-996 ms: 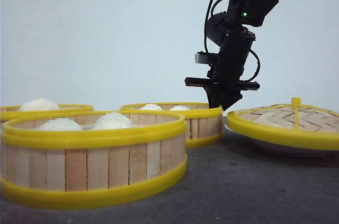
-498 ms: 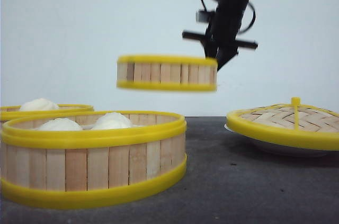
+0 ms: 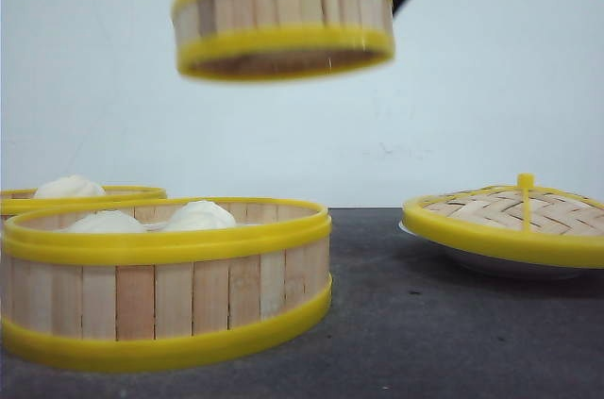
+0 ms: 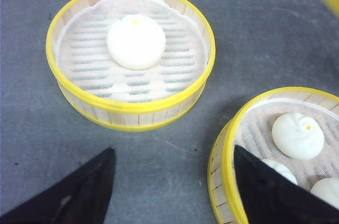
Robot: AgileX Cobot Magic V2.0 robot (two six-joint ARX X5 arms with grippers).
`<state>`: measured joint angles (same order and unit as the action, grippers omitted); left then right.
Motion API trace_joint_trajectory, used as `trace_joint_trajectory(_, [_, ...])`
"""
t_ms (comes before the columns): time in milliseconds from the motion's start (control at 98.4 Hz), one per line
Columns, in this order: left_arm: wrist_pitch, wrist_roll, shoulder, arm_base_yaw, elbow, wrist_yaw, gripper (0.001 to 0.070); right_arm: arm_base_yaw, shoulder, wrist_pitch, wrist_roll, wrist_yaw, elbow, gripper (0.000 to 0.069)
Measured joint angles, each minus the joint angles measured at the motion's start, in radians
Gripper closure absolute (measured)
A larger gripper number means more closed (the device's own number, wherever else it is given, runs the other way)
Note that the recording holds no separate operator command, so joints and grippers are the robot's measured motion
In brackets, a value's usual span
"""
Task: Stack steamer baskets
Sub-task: 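Carry the basket over the nearest basket and lower it on top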
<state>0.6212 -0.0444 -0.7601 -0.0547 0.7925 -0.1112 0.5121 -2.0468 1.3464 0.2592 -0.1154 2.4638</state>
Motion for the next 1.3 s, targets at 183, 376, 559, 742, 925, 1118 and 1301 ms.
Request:
trace_joint_trajectory(183, [0.0, 0.002, 0.0, 0.0, 0.0, 0.0, 0.0281, 0.084, 0.101, 0.005, 0.0, -0.095, 0.002, 0.0665])
trace_joint_trajectory(376, [0.01, 0.004, 0.0, 0.0, 0.0, 0.0, 0.0281, 0.143, 0.18, 0.005, 0.0, -0.099, -0.031, 0.0665])
trace_joint_trajectory(559, [0.022, 0.004, 0.0, 0.0, 0.0, 0.0, 0.0281, 0.188, 0.28, 0.005, 0.0, -0.138, -0.142, 0.0666])
trace_joint_trajectory(742, [0.023, 0.004, 0.0, 0.0, 0.0, 0.0, 0.0281, 0.209, 0.365, -0.005, 0.0, -0.15, -0.333, 0.0666])
trace_joint_trajectory(925, [0.023, 0.004, 0.0, 0.0, 0.0, 0.0, 0.0281, 0.207, 0.462, -0.126, -0.001, -0.1, -0.589, 0.0666])
trace_joint_trajectory(1118, [0.023, 0.004, 0.0, 0.0, 0.0, 0.0, 0.0281, 0.208, 0.53, -0.336, -0.011, 0.018, -0.821, 0.0666])
trace_joint_trajectory(1301, [0.023, 0.004, 0.0, 0.0, 0.0, 0.0, 0.0281, 0.208, 0.526, -0.519, -0.056, 0.09, -0.981, 0.0666])
